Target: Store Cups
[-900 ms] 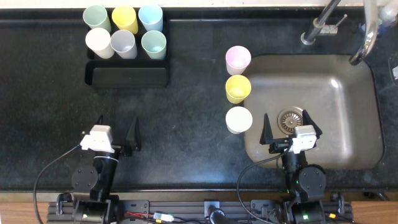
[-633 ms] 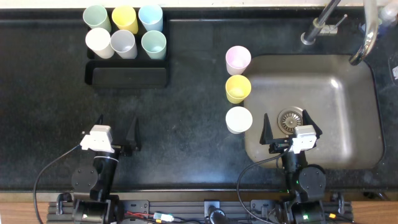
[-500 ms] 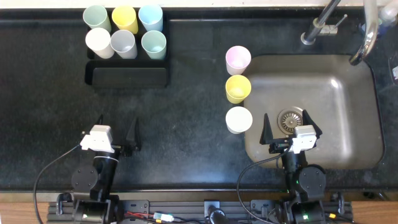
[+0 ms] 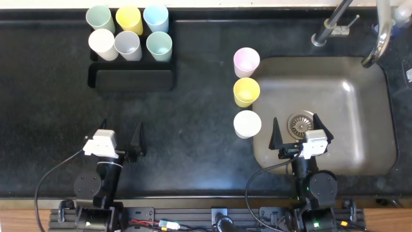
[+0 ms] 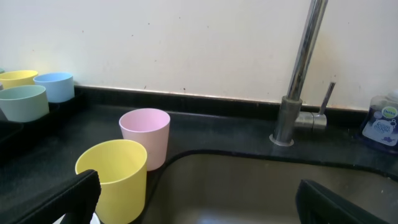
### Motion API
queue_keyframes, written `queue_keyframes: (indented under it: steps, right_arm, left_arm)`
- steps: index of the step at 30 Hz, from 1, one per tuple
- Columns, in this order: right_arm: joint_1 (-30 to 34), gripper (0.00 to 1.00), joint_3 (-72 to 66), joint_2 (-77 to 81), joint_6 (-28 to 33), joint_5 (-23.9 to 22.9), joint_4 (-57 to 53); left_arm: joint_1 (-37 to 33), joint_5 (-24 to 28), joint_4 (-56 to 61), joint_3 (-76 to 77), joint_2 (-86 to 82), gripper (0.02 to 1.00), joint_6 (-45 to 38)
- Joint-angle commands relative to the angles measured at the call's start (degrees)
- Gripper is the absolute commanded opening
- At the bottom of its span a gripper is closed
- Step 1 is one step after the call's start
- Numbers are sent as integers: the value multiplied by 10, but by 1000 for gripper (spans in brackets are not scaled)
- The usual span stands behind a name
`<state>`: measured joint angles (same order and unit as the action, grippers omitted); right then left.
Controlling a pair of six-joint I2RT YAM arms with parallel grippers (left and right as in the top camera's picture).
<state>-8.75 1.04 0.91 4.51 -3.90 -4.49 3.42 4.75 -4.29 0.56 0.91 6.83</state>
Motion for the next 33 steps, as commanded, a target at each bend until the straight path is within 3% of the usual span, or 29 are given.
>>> queue_keyframes:
  steps: [1, 29, 33]
  right_arm:
    - [-2, 996, -8, -3, -2, -3, 4]
    - [-2, 998, -8, -3, -2, -3, 4]
    - [-2, 998, -8, -3, -2, -3, 4]
  left_arm:
    - [5, 3, -1, -1, -5, 1000, -10]
    - [-4, 5, 5, -1, -5, 1000, 14]
    - [-8, -22, 18, 41, 12, 1000, 30]
